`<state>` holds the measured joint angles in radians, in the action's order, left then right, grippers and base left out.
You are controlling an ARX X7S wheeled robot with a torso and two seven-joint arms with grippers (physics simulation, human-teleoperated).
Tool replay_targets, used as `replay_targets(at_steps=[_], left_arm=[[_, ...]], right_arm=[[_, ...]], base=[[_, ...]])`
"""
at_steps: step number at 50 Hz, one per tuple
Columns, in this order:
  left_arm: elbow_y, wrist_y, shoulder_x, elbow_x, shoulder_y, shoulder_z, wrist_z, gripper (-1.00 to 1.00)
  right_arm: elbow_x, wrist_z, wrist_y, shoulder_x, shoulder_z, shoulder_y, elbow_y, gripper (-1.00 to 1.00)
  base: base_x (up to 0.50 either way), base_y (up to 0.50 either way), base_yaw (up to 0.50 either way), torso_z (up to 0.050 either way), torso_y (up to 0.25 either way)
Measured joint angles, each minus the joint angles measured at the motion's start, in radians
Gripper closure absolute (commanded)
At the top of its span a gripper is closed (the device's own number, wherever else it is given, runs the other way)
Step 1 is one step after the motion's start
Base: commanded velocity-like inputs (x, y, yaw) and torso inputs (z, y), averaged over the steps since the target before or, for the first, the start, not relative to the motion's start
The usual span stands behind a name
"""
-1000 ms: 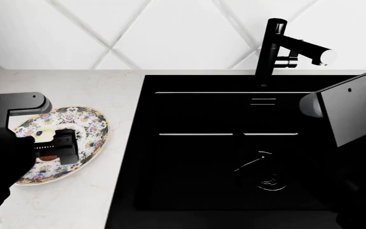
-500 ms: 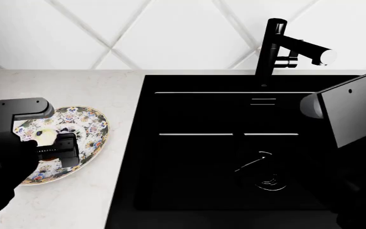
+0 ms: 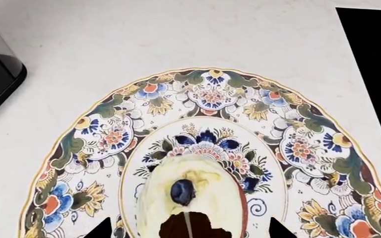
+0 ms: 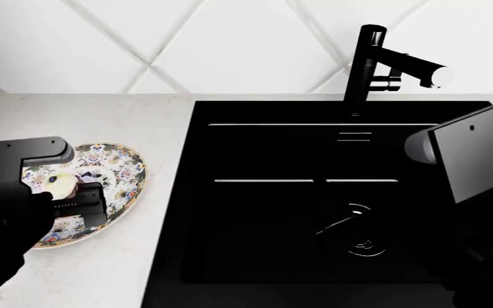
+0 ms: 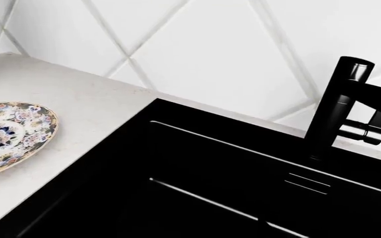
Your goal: Move the dessert items from the plate to the tray.
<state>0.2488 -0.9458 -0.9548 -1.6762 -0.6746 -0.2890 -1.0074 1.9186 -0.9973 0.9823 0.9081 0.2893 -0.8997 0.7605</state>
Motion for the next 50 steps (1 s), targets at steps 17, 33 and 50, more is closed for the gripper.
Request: replay_targets(at_steps=[17,33,50], left_arm=[[-0.036,0.012,0.018,0.036,0.006,-0.015,0.038,-1.00],[-0.007,0.021,0.006,0.028,0.003,0.005,0.027,1.00],[0.076,0.026,-0.045,-0.053,-0.028,0.053,-0.045,1.00]], right_arm=[[-0.006,0.004,-0.007,0.001,0.001,0.007,0.004,-1.00],[-0.008,0.004,-0.008,0.003,0.006,0.001,0.006,-1.00],[-0.016,-0.002,-0.016,0.014,-0.002,0.000,0.015,-1.00]], base=[[0.00,0.00,0.00,0.000,0.000],[0.00,0.00,0.00,0.000,0.000],[-0.16,0.00,0.00,0.000,0.001]])
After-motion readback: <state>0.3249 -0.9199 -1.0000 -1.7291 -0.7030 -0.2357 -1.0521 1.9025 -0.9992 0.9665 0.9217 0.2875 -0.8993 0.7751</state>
